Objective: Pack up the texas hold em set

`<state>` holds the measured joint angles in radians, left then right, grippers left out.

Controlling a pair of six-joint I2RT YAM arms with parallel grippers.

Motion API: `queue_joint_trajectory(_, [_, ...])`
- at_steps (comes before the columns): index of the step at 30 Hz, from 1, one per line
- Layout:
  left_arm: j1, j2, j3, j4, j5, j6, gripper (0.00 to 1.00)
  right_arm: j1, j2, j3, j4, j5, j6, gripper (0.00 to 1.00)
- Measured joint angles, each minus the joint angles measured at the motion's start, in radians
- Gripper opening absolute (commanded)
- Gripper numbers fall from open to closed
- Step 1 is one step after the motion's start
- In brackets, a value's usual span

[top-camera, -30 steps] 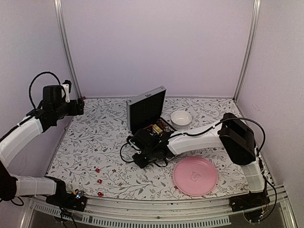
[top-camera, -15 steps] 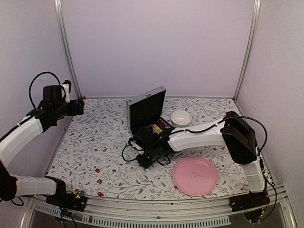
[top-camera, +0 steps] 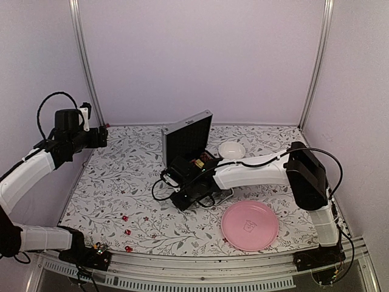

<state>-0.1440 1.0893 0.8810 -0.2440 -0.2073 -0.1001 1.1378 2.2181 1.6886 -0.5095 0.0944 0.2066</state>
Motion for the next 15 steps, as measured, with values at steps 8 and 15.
queue_joint_trajectory(8, [0.000,0.000,0.000,0.000,0.001,0.000,0.97,0.000,0.026,0.010,-0.012,0.009,0.001,0.26])
queue_joint_trajectory(15, [0.000,0.000,0.000,0.000,0.005,0.000,0.97,0.000,0.030,0.010,-0.030,0.025,0.002,0.24])
